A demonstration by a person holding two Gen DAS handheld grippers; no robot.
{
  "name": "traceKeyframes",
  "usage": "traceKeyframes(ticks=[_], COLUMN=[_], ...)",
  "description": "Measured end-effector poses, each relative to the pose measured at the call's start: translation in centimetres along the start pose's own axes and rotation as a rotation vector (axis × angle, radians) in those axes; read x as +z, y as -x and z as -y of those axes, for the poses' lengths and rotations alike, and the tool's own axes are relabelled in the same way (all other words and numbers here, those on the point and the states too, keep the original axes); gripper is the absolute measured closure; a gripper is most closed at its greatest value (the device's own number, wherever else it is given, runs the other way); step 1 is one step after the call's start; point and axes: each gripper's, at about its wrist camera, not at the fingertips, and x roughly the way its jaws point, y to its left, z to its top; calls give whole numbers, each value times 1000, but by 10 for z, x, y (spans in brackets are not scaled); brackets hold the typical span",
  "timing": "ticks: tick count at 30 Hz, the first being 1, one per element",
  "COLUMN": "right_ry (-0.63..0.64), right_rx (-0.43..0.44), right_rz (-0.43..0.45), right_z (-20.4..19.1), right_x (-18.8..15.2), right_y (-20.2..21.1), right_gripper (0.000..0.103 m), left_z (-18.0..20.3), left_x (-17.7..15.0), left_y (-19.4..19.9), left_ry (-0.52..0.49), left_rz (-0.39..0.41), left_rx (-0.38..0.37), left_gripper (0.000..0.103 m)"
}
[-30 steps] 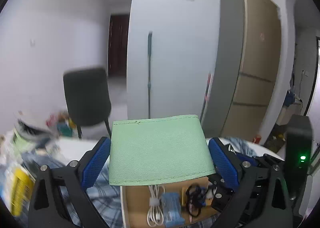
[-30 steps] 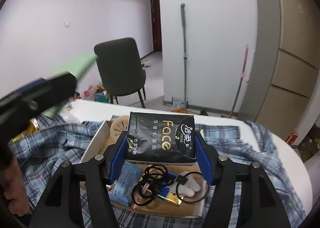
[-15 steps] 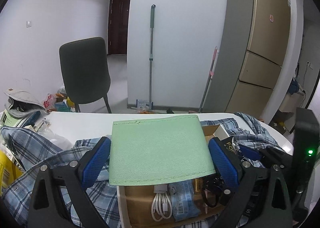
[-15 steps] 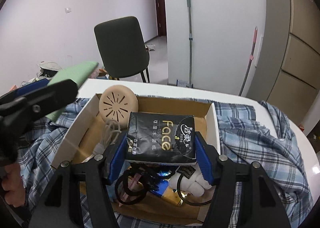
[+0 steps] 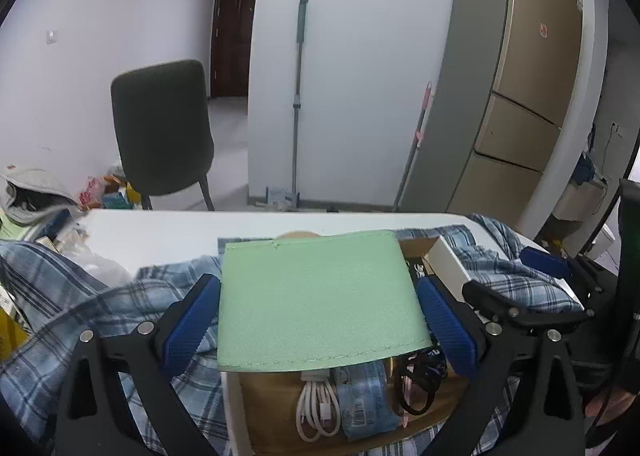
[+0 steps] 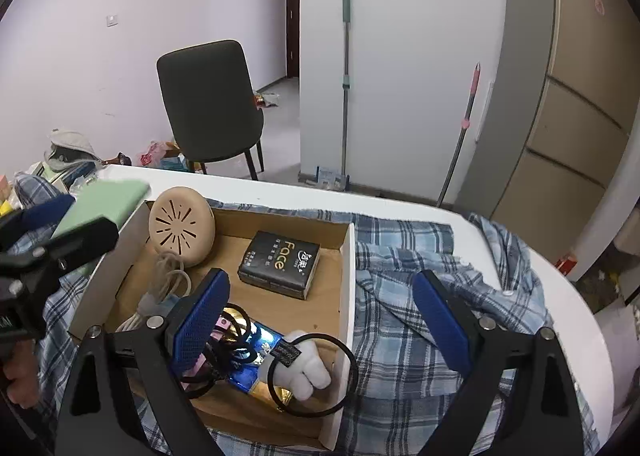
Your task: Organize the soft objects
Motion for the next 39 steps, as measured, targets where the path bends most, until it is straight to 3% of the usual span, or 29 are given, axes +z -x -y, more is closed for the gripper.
traceKeyframes(ticks=[9, 13, 16, 18, 23, 29, 34, 39], right_ry=[-3, -13, -13, -24, -38, -84, -87, -53], right_rx=[-9, -2, -7, -13, -18, -36, -80, -66], right_rz=[-35, -27, 6, 40, 174, 372, 534, 593], right_z=[11, 12, 10, 10, 8, 16, 5, -13], right_x=[-2, -1, 3, 7, 22, 32, 11, -19], right_y=[-10, -7, 1, 12, 63, 146, 213, 245], right_gripper=[11, 11, 11, 11, 10, 0, 0, 0], left_z=[9, 10, 12, 14, 24, 22, 16, 14], left_x=[-4, 1, 8, 13, 19, 8, -17, -51], left_y=[3, 16, 34, 53, 114, 189, 236, 260], left_ry=[-54, -76, -83, -82, -120, -106, -89, -116], left_rz=[78, 131, 169, 214, 358, 507, 572, 612], left_rx=[106, 122, 76, 44, 45, 17, -22, -68], left_gripper=[0, 0, 0, 0, 0, 0, 0, 0])
